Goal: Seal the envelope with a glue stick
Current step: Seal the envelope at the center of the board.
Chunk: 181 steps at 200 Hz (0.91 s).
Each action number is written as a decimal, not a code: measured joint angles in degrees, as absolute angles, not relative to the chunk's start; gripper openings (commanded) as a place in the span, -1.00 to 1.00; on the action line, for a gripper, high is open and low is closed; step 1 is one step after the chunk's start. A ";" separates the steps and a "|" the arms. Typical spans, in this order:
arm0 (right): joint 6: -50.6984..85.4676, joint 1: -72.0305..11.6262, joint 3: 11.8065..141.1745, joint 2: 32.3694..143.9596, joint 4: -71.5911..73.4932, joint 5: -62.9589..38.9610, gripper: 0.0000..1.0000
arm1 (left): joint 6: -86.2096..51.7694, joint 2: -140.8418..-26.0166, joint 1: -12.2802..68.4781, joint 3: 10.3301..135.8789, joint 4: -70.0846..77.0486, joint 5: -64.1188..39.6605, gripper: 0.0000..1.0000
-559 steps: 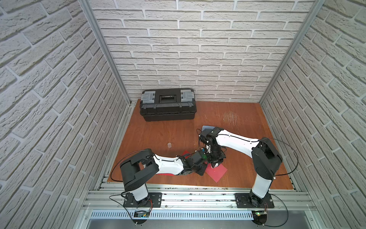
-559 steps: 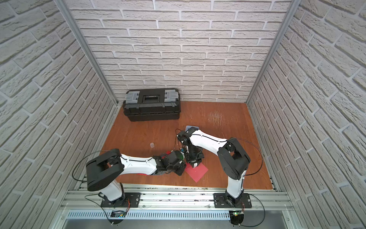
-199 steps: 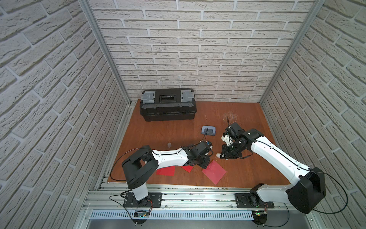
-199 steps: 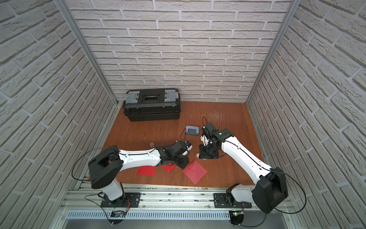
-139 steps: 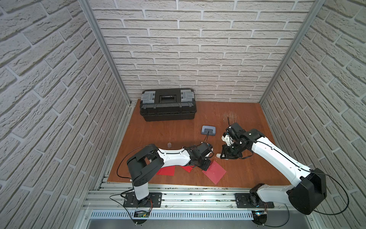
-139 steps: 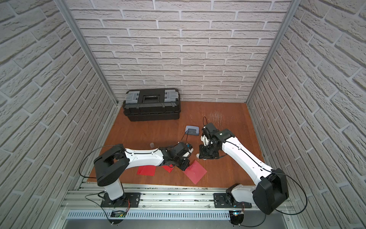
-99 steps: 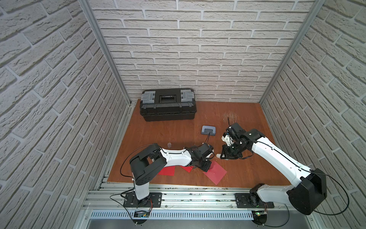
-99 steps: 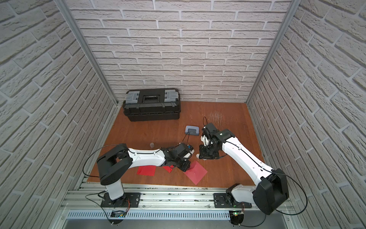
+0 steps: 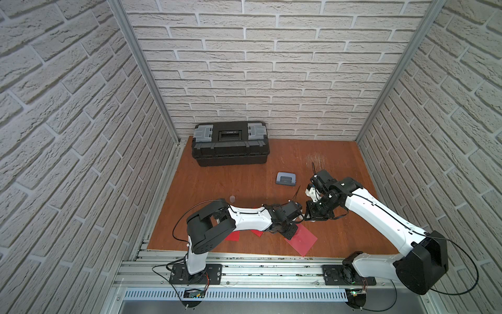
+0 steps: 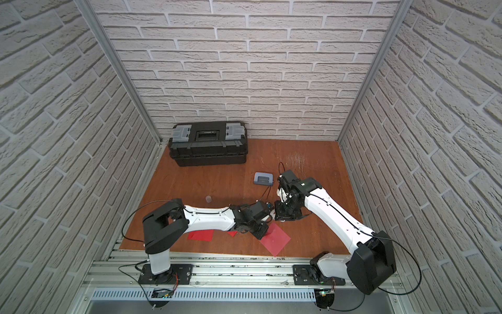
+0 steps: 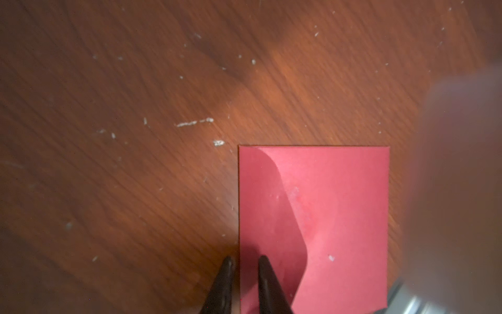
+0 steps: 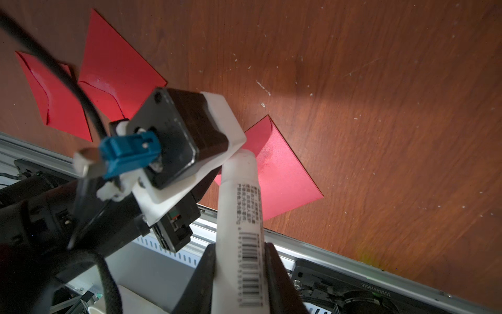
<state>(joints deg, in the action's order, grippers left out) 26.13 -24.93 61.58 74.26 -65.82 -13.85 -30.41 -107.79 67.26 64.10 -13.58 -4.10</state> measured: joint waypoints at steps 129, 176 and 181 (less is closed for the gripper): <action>24.95 -12.05 61.25 66.92 -66.13 -4.75 -0.95 | -28.14 -116.81 76.42 79.79 -34.65 15.97 -0.31; 23.57 -10.02 61.25 66.83 -66.15 -5.04 -0.95 | -28.12 -119.20 78.63 82.76 -38.61 22.63 -0.31; 23.49 -9.98 61.25 66.83 -66.17 -5.13 -0.95 | -28.12 -119.07 78.63 82.63 -38.70 22.98 -0.31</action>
